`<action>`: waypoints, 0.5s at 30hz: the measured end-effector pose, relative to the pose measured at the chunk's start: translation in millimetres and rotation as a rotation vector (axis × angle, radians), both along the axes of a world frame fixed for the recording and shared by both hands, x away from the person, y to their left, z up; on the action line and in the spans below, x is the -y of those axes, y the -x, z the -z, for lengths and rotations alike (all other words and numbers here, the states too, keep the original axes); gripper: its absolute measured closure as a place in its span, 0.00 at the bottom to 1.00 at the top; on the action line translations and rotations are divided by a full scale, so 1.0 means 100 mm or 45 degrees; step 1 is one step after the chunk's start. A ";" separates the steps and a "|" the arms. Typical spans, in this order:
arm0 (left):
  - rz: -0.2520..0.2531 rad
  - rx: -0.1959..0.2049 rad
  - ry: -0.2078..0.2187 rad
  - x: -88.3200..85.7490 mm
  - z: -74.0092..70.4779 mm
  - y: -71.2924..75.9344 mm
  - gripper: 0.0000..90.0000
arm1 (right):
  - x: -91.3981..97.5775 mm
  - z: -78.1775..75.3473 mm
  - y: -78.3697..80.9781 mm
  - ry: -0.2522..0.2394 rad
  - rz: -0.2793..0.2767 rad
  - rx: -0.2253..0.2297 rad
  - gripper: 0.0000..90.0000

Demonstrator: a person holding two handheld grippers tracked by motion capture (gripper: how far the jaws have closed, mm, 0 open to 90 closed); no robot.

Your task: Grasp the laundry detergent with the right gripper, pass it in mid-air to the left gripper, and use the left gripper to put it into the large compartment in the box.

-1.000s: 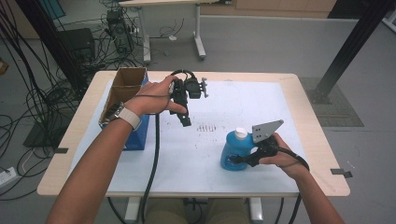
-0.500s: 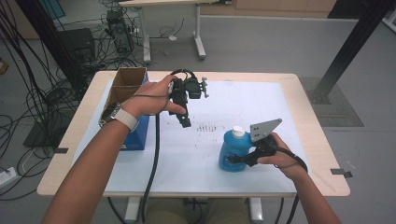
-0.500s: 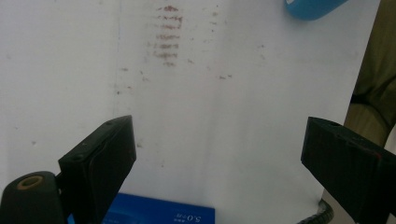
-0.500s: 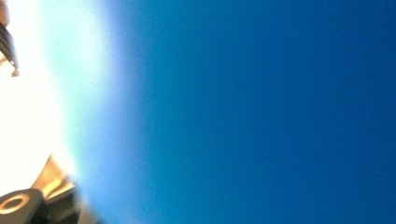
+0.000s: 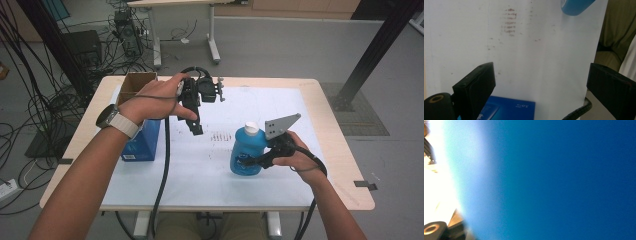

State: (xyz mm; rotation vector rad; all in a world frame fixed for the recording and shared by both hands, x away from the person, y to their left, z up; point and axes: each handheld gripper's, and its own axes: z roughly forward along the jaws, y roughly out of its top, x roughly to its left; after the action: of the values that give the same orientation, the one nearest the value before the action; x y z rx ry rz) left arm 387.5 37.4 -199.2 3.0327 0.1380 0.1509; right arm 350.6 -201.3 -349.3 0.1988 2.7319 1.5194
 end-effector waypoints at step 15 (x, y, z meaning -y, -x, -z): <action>0.050 -0.024 -0.022 0.05 -0.27 0.22 0.10 | -0.25 -0.32 -0.01 0.017 -0.060 0.019 0.49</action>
State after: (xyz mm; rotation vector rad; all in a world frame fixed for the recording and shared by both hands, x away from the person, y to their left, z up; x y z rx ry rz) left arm 365.2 32.3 -172.1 3.0527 0.0790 0.1210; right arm 351.9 -176.4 -317.8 0.1232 2.7533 1.5069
